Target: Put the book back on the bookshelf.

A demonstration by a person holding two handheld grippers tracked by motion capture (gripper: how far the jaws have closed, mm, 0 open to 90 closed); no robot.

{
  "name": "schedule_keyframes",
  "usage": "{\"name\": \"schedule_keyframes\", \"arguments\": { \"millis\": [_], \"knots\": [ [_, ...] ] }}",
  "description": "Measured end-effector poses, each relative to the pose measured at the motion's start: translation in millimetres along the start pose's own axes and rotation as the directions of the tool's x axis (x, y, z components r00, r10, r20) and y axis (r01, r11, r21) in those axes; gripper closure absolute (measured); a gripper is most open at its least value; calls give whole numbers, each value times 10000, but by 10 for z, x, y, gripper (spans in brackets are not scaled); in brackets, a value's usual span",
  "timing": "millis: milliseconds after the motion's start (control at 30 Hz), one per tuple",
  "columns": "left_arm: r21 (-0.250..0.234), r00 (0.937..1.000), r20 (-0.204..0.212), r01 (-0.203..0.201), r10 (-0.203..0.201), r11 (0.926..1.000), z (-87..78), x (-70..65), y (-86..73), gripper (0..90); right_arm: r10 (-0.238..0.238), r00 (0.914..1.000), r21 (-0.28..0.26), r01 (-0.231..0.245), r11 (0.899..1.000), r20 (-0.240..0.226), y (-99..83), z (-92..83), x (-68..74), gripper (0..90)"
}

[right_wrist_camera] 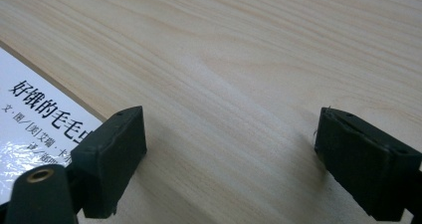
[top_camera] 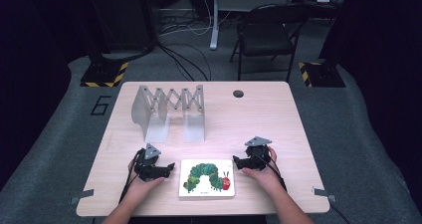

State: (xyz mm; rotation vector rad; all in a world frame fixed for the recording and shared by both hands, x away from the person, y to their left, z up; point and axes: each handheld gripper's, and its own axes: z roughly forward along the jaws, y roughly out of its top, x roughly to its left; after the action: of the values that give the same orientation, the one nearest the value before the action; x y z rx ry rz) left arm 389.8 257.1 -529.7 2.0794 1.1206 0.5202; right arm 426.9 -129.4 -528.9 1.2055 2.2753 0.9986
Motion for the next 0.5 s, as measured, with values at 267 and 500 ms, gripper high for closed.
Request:
{"name": "schedule_keyframes", "arguments": {
  "millis": [267,500],
  "knots": [
    [2,10000,5,4,-4,10000,-1,1,0,156,25,10000,-49,-25,10000,-75,-6,-11,6,147],
    [-60,9999,-39,123,-124,9999,2,-9,-1,156,19,10000,-56,-20,10000,-79,-6,-16,9,172]
  ]
}}
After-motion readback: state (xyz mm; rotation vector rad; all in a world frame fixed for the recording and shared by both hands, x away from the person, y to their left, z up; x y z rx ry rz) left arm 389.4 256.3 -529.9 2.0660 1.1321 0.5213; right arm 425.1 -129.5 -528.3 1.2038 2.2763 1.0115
